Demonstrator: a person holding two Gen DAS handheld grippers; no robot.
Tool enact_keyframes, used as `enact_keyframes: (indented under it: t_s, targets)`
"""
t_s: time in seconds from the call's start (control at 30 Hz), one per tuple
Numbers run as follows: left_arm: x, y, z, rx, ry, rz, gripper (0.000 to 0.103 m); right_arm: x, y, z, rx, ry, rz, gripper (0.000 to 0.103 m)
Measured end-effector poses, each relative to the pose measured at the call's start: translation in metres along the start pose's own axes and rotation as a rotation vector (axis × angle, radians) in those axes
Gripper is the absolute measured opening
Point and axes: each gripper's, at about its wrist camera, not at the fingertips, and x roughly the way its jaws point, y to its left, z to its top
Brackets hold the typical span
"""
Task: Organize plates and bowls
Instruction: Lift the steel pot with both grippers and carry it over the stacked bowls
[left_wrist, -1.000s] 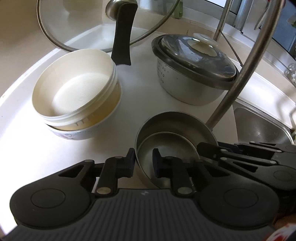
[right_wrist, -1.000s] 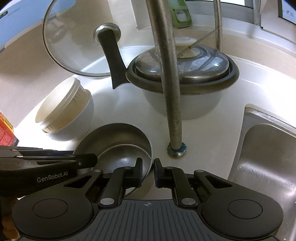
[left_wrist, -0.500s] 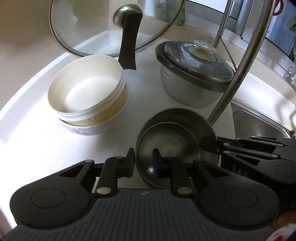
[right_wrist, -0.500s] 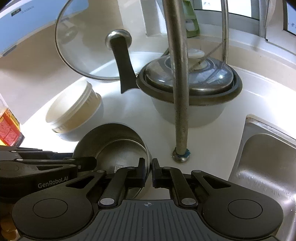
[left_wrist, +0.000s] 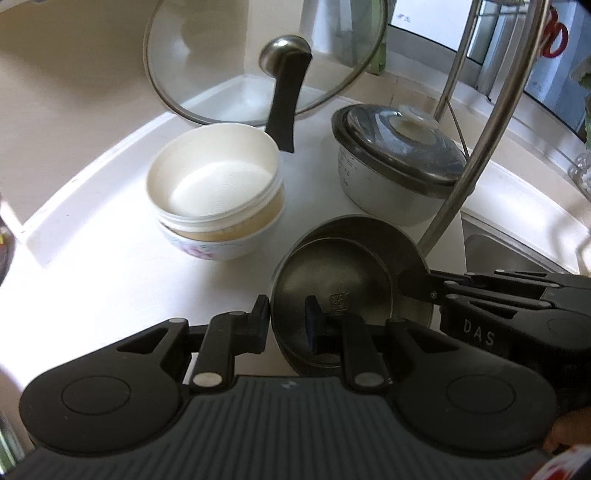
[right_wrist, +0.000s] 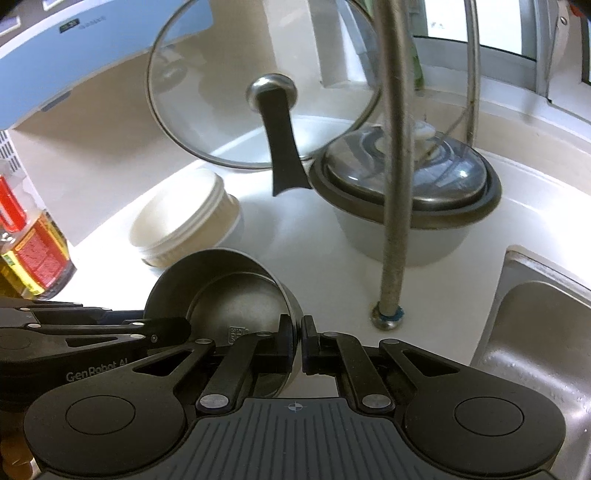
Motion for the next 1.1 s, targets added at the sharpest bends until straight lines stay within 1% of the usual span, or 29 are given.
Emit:
enact_keyframes:
  t_s: [0.23,0.57,0.87,1.0,1.1]
  targets:
    - [-0.028,0.012,0.004,-0.026,-0.053,0.034,0.018,-0.011,0.019,0.012,-0.043,-0.024,0.047,0.005]
    - [-0.062,0.029,0.029,-0.035,-0.160,0.089,0.018,-0.018,0.046,0.052,-0.090,-0.089,0.112,0.005]
    - [-0.059,0.041,0.053,-0.047,-0.209,0.131,0.018,-0.004,0.058,0.085,-0.115,-0.133,0.139,0.005]
    - [-0.052,0.047,0.063,-0.044,-0.217,0.155,0.018,0.005,0.061,0.096,-0.128,-0.146,0.148,0.005]
    - [-0.046,0.051,0.070,-0.041,-0.216,0.169,0.018,0.015,0.061,0.104,-0.122,-0.138,0.157,0.005]
